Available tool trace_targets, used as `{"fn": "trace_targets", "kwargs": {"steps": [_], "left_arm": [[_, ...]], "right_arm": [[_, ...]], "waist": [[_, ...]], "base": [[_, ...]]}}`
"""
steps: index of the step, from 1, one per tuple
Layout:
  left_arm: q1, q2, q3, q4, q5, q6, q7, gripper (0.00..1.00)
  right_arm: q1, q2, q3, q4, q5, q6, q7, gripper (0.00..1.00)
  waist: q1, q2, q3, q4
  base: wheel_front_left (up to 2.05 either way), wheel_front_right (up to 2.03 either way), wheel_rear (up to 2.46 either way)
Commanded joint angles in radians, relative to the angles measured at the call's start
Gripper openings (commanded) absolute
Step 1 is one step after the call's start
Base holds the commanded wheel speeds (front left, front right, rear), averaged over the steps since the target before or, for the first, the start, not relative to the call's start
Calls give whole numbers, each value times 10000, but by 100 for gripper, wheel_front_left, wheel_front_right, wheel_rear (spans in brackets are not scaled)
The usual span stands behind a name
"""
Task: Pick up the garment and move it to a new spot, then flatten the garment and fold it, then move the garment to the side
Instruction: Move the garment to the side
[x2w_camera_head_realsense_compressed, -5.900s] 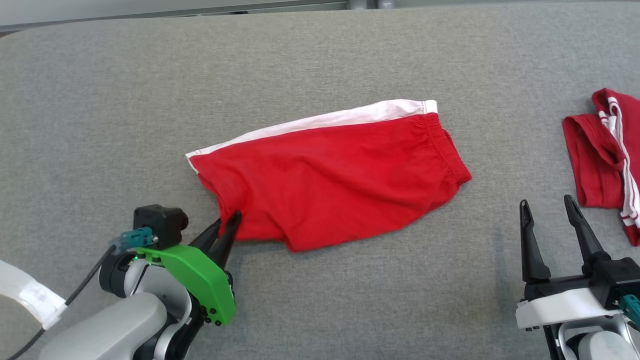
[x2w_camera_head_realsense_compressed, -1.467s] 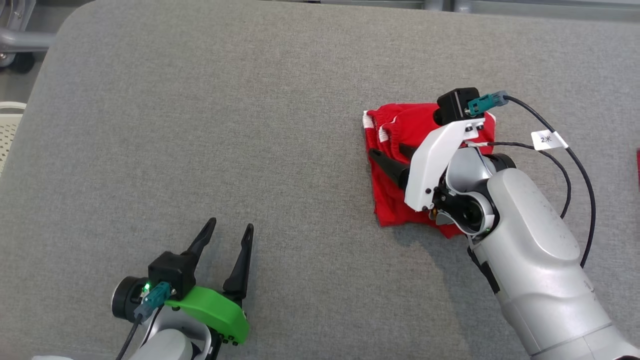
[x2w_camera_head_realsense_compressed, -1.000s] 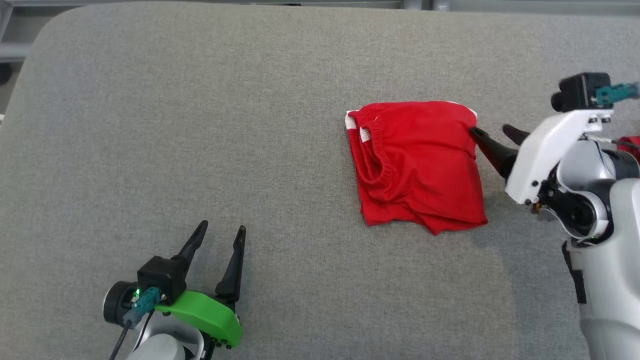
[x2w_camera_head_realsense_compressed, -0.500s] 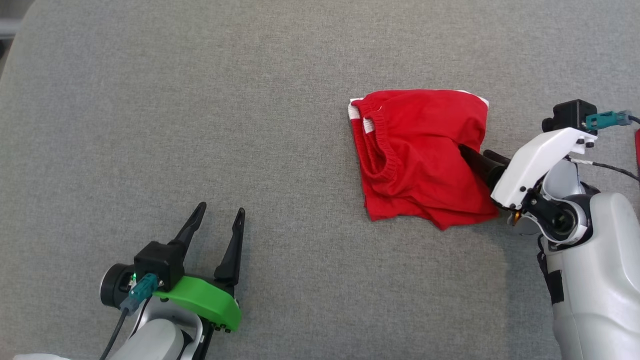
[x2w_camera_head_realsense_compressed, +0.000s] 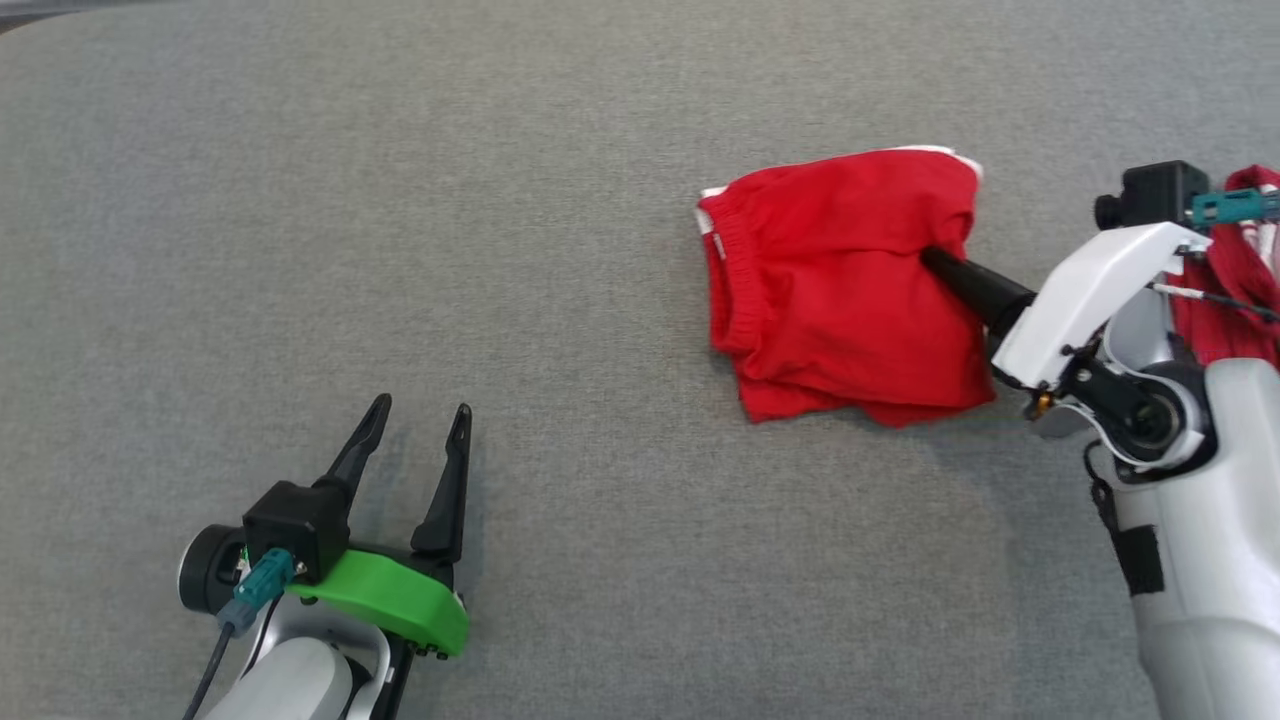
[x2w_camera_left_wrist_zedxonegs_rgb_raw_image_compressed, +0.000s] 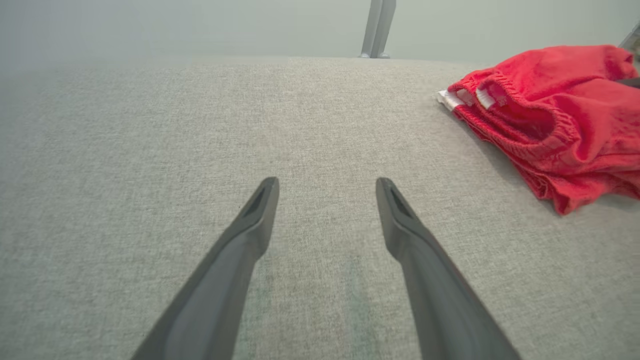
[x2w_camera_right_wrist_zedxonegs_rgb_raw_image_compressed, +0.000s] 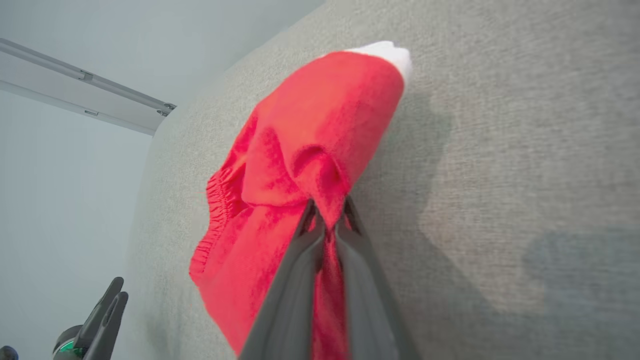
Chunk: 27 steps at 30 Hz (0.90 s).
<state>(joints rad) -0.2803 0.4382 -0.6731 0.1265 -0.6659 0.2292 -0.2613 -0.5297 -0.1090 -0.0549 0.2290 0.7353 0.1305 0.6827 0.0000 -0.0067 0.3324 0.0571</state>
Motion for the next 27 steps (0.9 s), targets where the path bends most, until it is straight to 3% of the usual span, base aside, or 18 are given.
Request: {"fn": "trace_targets", "kwargs": {"steps": [1, 8, 13, 21, 27], "left_arm": [[60, 71, 47, -60, 101, 23, -46, 100], [51, 408, -27, -621, 288, 200, 205, 100], [-142, 546, -81, -967, 369, 275, 424, 100], [-417, 579, -274, -1291, 519, 228, 720, 100], [-687, 452, -336, -1309, 550, 182, 791, 100]], "right_arm": [[182, -81, -33, -95, 31, 3, 42, 0], [1004, -1359, -708, -2134, -168, 3, 1133, 0], [698, -1926, -1481, -2799, -588, 3, 1883, 0], [-575, -2715, -2394, -2090, -1858, 3, 2499, 0], [-1243, -3525, -2536, -1137, -2782, 3, 2759, 0]], "waist": [[0, 67, -88, -607], [0, 67, -35, -1684], [0, 67, 149, -1875], [0, 67, 835, -1636], [0, 67, 1331, -1243]], "base": [[0, 0, 0], [0, 0, 0], [0, 0, 0], [0, 0, 0], [0, 0, 0]]}}
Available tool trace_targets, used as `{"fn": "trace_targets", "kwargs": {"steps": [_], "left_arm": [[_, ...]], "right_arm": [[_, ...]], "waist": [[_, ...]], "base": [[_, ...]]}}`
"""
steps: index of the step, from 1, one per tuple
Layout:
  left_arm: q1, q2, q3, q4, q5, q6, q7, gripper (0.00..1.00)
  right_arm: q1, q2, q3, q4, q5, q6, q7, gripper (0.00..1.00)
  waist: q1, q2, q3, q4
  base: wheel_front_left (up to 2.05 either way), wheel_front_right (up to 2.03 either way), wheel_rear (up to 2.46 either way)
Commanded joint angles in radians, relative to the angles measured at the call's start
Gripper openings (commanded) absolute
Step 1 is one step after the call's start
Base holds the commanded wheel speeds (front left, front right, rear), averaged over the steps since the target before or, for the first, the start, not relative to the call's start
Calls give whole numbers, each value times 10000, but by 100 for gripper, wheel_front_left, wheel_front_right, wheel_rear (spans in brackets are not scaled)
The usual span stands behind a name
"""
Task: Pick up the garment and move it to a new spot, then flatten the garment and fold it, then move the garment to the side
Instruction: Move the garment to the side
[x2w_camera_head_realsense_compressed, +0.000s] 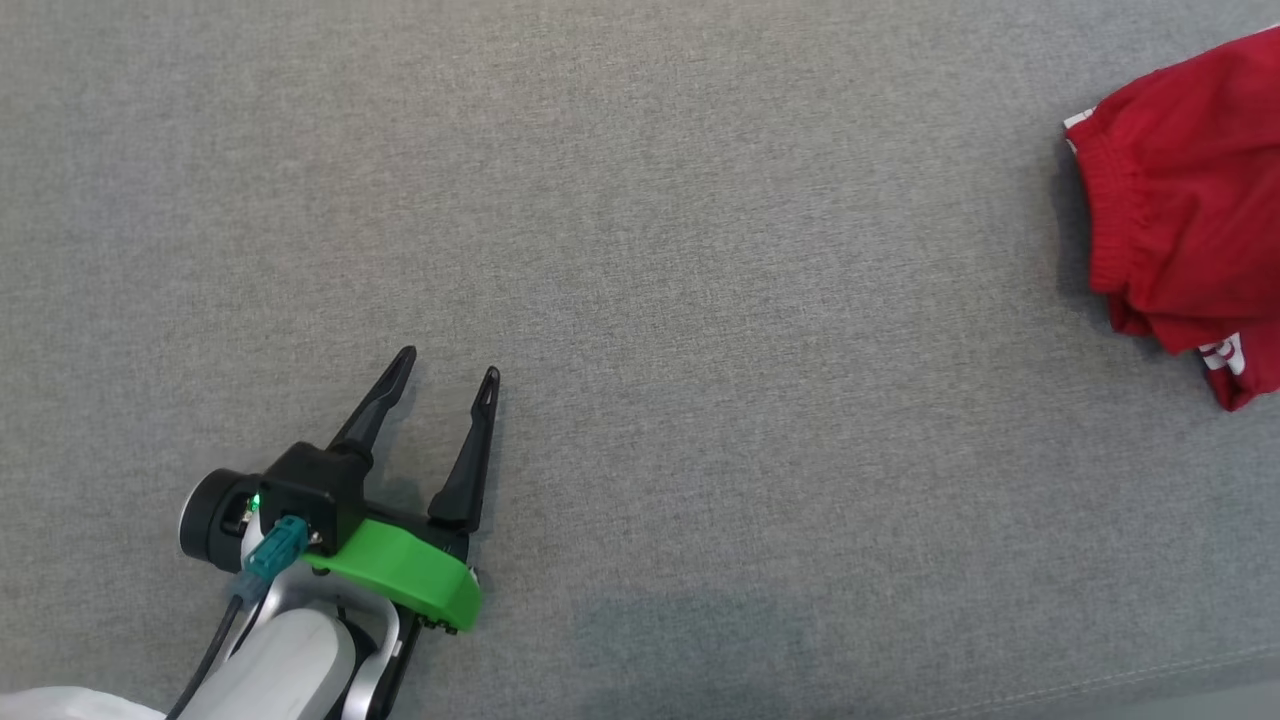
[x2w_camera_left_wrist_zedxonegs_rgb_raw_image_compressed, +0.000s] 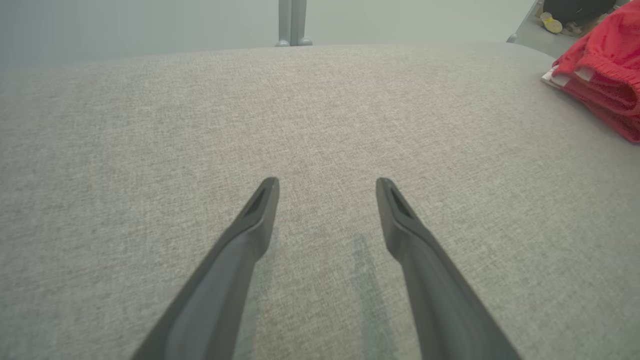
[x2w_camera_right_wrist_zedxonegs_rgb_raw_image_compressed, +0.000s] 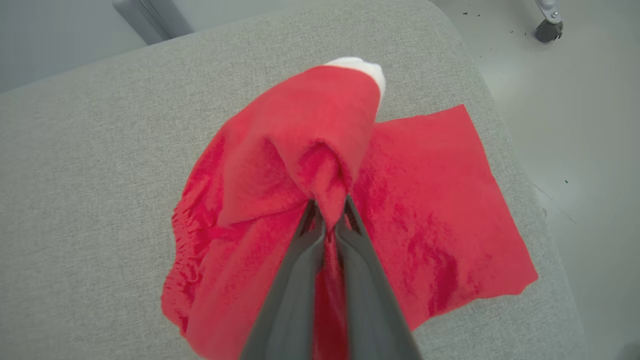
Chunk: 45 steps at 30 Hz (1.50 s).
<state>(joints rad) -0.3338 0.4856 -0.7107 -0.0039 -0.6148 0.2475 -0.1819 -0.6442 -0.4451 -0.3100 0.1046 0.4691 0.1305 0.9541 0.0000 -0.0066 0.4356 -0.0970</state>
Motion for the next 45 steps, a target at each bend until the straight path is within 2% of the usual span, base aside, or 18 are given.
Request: {"fn": "trace_targets", "kwargs": {"steps": [1, 5, 6, 7, 8, 9, 12, 17, 18, 24, 27, 28, 33, 38, 45], "left_arm": [[-182, -50, 50, 9, 27, 10, -13, 100], [-285, -93, 1, 114, 83, -26, -59, 100], [-302, -102, -26, 149, 130, -15, -65, 100], [-319, -133, -30, 176, 115, -2, -77, 100], [-327, -142, -6, 205, 110, 32, -117, 100], [-326, -139, -2, 232, 127, 46, -150, 100], [-244, -170, 17, 285, 62, 70, -188, 100], [7, -197, 76, 374, -41, 106, -312, 100], [159, -247, 140, 458, -135, 149, -394, 100], [763, -220, 312, 825, -362, 218, -592, 100], [1089, -281, 518, 1012, -488, 235, -692, 100], [1298, -324, 702, 1140, -547, 230, -760, 100], [1756, -391, 1077, 1484, -393, 149, -836, 100], [2187, -618, 1806, 1671, -164, -44, -836, 100], [2617, -1065, 2849, 2011, 365, -751, -839, 100]], "right_arm": [[-121, -332, 61, 257, -199, 3, 106, 0], [90, -933, 267, 860, -641, 2, -78, 0], [168, -1028, 296, 978, -770, 2, -182, 8], [224, -1132, 243, 1103, -913, 2, -349, 29], [271, -1138, 143, 1282, -1015, 2, -498, 76], [356, -1141, 103, 1439, -1176, 2, -647, 100], [621, -1146, 26, 1811, -1721, 2, -1161, 100], [798, -938, 336, 1476, -2095, 2, -2786, 100], [919, -640, 433, 1152, -2025, -3, -3948, 100], [2043, 296, 922, -198, -2399, -4, -6922, 100], [3093, 916, 914, -822, -2653, -3, -8316, 100], [3946, 1208, 903, -1129, -3036, -3, -9205, 100], [5757, 2736, 565, -969, -3709, 0, -11239, 100], [6721, 3674, 502, -151, -4372, 2, -12076, 100], [7043, 3928, 540, 200, -5053, 0, -12193, 100]], "waist": [[0, 66, 353, 346], [0, 66, 413, 484], [0, 66, 381, 518], [0, 66, 348, 554], [0, 66, 301, 585], [0, 66, 242, 616], [0, 66, -21, 700], [0, 66, -506, 819], [0, 66, -848, 894], [0, 66, -1949, 1294], [0, 66, -2519, 1642], [0, 66, -2825, 1880], [0, 66, -3440, 2419], [0, 66, -3886, 2718], [0, 66, -4149, 2779]], "base": [[0, 0, 0], [0, 0, 0], [0, 0, 0], [0, 0, 0], [0, 0, 0], [0, 0, 0], [0, 0, 0], [0, 0, 0], [0, 0, 0], [0, 0, 0], [0, 0, 0], [0, 0, 0], [0, 0, 0], [0, 0, 0], [0, 0, 0]]}}
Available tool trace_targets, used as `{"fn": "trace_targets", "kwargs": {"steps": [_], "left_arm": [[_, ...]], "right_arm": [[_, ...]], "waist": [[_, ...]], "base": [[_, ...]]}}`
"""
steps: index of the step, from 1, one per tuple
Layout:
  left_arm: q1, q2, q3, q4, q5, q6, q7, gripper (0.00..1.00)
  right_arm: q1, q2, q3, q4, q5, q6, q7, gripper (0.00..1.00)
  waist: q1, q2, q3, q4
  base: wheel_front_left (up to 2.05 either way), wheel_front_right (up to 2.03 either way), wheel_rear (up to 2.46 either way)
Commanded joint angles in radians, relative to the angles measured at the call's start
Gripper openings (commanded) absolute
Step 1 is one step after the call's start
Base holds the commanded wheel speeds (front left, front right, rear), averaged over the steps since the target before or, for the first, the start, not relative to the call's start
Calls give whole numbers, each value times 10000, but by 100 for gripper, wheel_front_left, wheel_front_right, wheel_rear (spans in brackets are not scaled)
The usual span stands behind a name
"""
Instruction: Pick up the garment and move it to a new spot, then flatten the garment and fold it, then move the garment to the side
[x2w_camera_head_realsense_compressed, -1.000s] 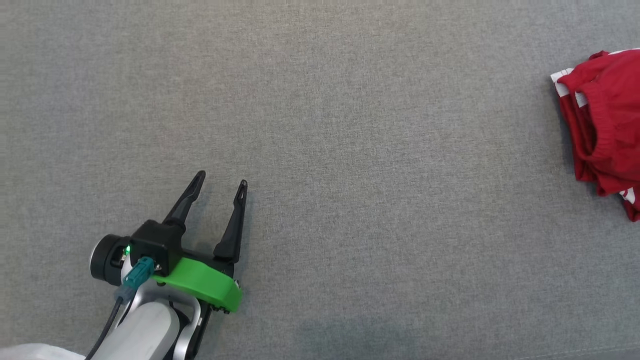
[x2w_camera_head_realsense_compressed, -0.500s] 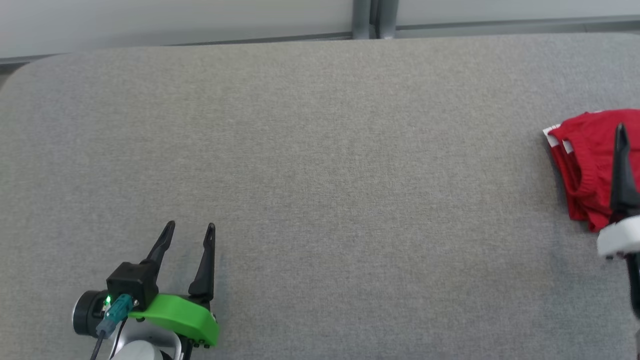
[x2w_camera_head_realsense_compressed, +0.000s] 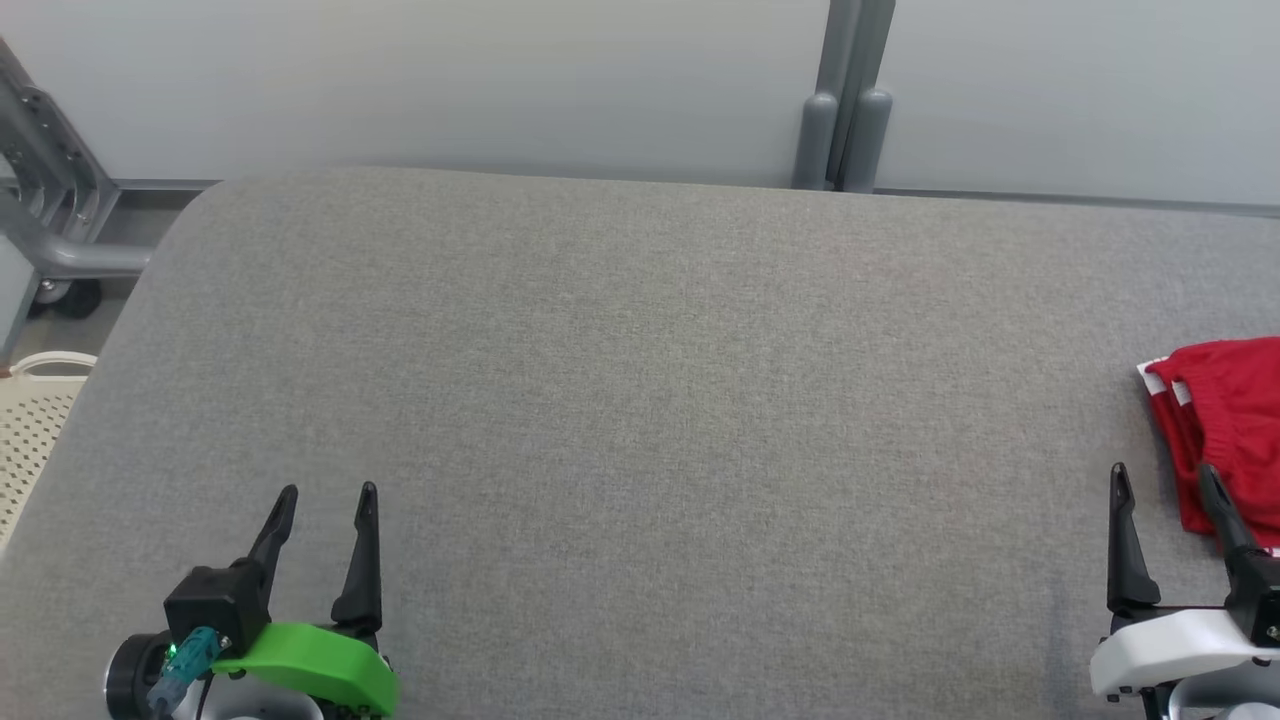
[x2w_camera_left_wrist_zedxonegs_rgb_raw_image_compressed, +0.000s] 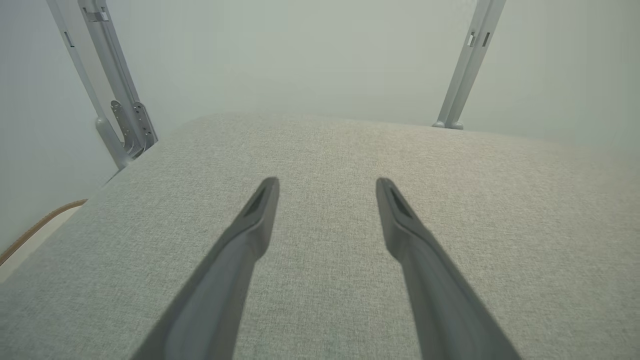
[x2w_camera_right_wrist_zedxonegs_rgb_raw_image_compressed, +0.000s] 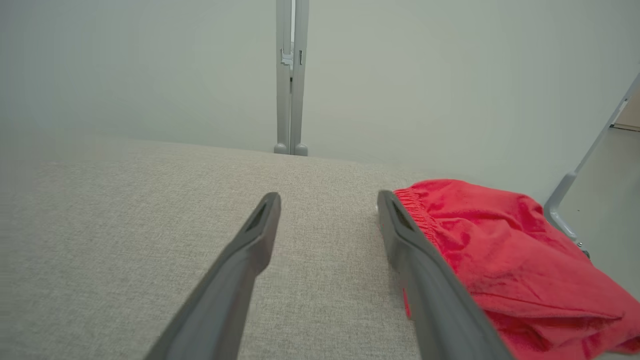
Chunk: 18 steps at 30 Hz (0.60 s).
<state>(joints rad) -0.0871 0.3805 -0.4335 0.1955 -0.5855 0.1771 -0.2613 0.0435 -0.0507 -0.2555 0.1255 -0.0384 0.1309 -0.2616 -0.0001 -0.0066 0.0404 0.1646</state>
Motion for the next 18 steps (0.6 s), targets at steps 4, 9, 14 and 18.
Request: {"fn": "trace_targets", "kwargs": {"steps": [4, 9, 14, 18], "left_arm": [[306, -258, 537, 251, 375, -411, -40, 100], [480, -517, 954, 427, 744, -865, -39, 100], [577, -702, 1143, 549, 967, -1206, -39, 100], [538, -837, 1328, 638, 1193, -1425, -39, 100]], "right_arm": [[279, -18, -20, -40, 235, -3, -40, 100], [501, -10, -247, 168, 276, -3, -36, 100], [495, -17, -417, 197, 228, -3, -35, 100], [486, -13, -466, 265, 182, -3, -35, 100]], "waist": [[1, 66, -329, 55], [1, 66, -454, -56], [1, 66, -506, -132], [1, 66, -463, -196]], "base": [[0, 0, 0], [0, 0, 0], [0, 0, 0], [0, 0, 0]]}}
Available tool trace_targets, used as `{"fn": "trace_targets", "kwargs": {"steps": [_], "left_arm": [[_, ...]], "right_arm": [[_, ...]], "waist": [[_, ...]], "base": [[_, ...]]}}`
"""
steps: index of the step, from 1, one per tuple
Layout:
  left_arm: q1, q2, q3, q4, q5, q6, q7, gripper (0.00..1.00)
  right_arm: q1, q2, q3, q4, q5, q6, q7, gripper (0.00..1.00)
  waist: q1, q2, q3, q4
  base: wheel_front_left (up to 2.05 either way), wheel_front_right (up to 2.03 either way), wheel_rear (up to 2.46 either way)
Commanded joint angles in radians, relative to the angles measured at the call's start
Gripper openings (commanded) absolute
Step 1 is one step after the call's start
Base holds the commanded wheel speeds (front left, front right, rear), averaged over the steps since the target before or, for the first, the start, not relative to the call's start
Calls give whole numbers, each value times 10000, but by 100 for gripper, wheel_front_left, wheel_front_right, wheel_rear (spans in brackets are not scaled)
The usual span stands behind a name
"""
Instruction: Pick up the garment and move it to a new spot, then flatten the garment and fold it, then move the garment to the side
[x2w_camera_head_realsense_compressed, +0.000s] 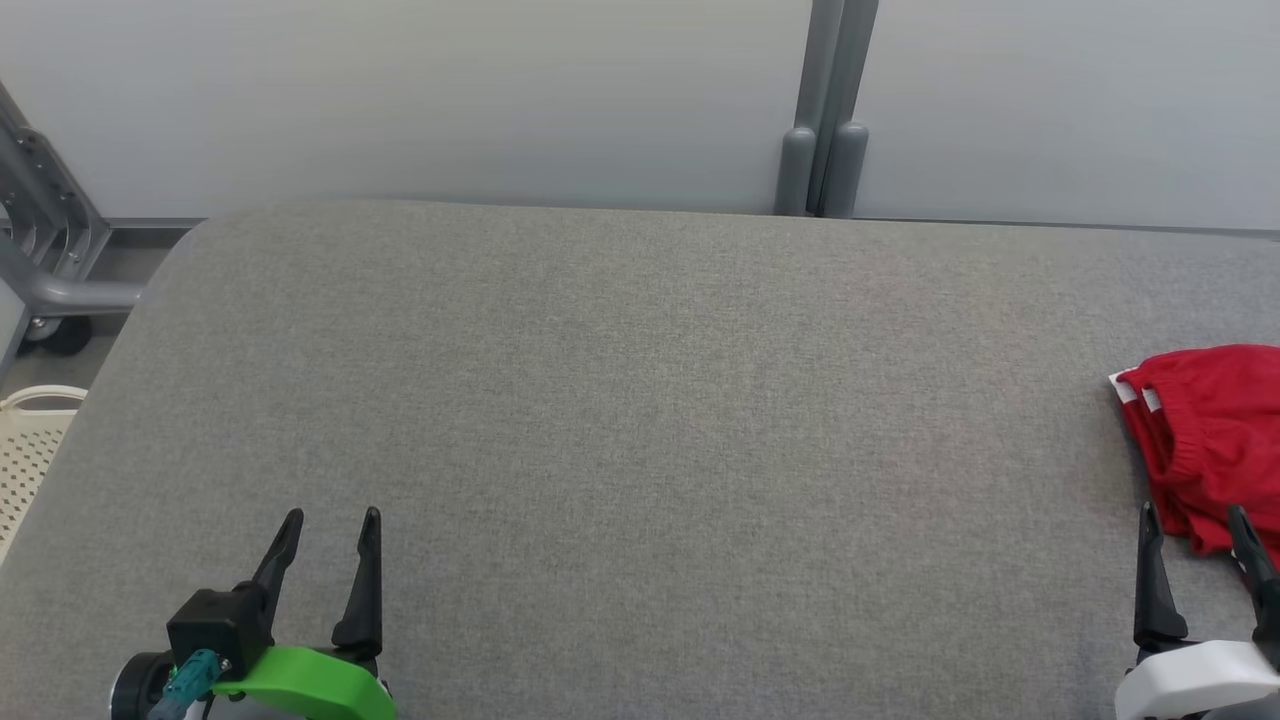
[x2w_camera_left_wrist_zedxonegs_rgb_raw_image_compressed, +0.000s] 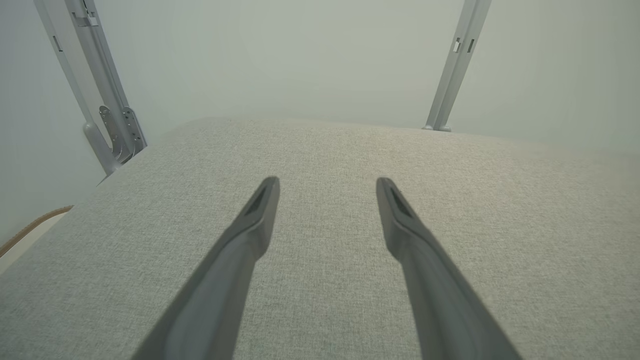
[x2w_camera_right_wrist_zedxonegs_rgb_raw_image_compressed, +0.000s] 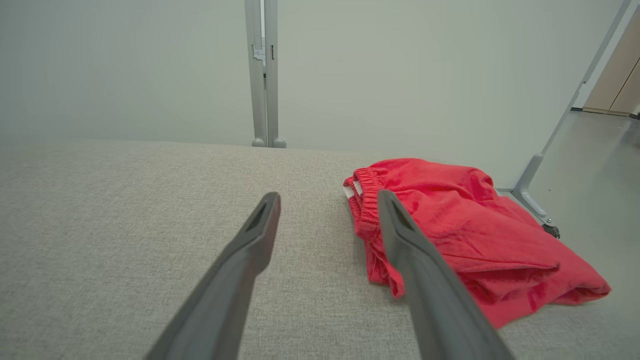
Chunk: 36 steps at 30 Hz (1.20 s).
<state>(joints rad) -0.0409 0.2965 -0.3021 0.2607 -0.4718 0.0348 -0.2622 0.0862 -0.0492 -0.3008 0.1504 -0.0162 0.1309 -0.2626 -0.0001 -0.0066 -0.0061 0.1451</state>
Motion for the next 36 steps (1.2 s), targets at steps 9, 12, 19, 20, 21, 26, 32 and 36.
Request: {"fn": "trace_targets", "kwargs": {"steps": [9, 12, 19, 20, 21, 26, 32, 36], "left_arm": [[15, -236, 289, 236, 425, -339, -30, 100], [12, -309, 349, 276, 526, -437, -30, 100], [34, -423, 531, 444, 738, -569, -31, 100], [27, -430, 545, 461, 749, -589, -29, 100], [16, -438, 564, 475, 751, -594, -29, 100], [-7, -453, 510, 577, 861, -712, -29, 100], [67, -644, 545, 796, 410, -732, 188, 0], [10, -747, 762, 750, -264, -787, 400, 0]], "right_arm": [[-94, -29, -49, 42, -131, -3, -27, 100], [-107, -29, -28, 55, -124, -7, -27, 100], [-77, -25, 307, -13, 50, -7, -27, 100], [-37, -28, 401, -94, 10, -7, -25, 100], [-26, -31, 611, -279, 205, -7, -27, 100], [156, -30, 655, -501, 270, -8, -26, 100], [-72, 108, 561, 2, 696, 7, 228, 0], [-216, 99, 594, 91, 1596, 7, 486, 0]], "waist": [[1, 66, 88, -35], [1, 66, 124, -353], [1, 66, 45, -391], [1, 66, 40, -391], [1, 66, 40, -391], [1, 66, 22, -361], [1, 1, 22, -388], [1, 3, 24, -423]], "base": [[0, 0, 0], [0, 0, 0], [0, 0, 0], [0, 0, 0], [0, 0, 0], [0, 0, 0], [0, 0, 0], [0, 0, 0]]}}
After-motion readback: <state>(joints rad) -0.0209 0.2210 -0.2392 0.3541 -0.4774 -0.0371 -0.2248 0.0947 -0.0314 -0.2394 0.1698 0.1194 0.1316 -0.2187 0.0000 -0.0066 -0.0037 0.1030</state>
